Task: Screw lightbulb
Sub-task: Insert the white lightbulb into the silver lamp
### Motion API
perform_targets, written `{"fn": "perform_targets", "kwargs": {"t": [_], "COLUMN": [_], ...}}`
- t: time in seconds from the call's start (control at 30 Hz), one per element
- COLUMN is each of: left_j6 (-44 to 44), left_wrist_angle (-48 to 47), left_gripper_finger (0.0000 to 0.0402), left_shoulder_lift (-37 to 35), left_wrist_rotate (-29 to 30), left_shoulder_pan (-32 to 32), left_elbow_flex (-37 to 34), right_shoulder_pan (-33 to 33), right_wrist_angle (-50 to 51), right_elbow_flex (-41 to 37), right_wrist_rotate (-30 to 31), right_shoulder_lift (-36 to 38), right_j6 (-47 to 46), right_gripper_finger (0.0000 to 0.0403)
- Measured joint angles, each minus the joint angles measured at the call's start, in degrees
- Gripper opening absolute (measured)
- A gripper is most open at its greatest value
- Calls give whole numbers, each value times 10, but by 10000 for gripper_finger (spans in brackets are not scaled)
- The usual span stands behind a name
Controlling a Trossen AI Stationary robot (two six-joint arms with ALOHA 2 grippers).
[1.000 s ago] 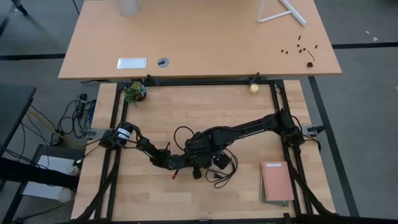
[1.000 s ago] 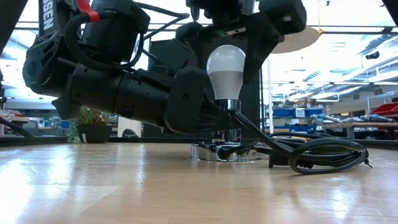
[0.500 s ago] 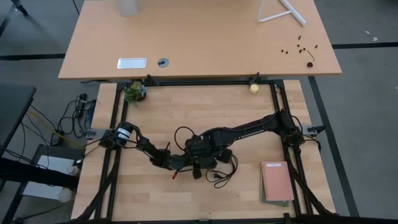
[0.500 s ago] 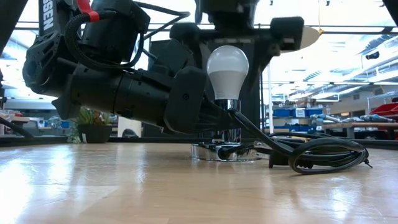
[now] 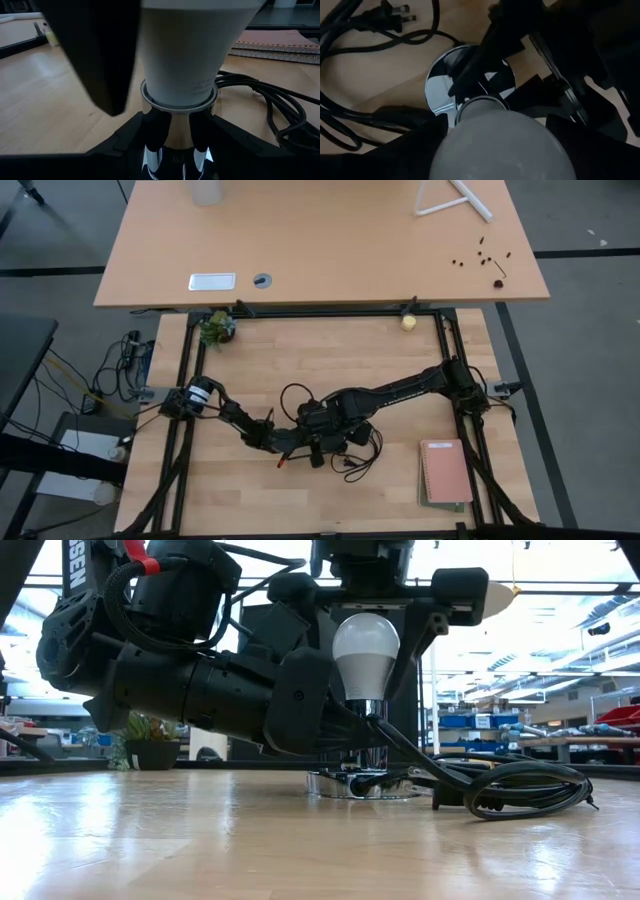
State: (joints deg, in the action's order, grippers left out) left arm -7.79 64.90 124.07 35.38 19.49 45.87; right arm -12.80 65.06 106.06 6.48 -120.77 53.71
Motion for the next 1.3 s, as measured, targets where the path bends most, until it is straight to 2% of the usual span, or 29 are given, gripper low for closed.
{"fn": "perform_targets", "kwargs": {"t": [0.33, 0.5, 0.67, 0.93, 1.3], "left_j6": [1, 0, 0, 0, 2], "left_wrist_angle": [0, 0, 0, 0, 0], "left_gripper_finger": [185, 185, 185, 185, 185], "left_shoulder_lift": [0, 0, 0, 0, 0], "left_wrist_rotate": [0, 0, 0, 0, -1], "left_shoulder_pan": [0, 0, 0, 0, 0], "left_elbow_flex": [0, 0, 0, 0, 0], "right_shoulder_pan": [0, 0, 3, 3, 3], "right_wrist_angle": [8, 9, 9, 5, 2], "right_elbow_flex": [0, 0, 0, 0, 0], "right_wrist_rotate": [-2, -3, -6, -6, -15], "right_shoulder_lift": [0, 0, 0, 0, 0], "right_j6": [-2, -38, -143, -343, -693], "right_gripper_finger": [262, 257, 276, 262, 275]}}
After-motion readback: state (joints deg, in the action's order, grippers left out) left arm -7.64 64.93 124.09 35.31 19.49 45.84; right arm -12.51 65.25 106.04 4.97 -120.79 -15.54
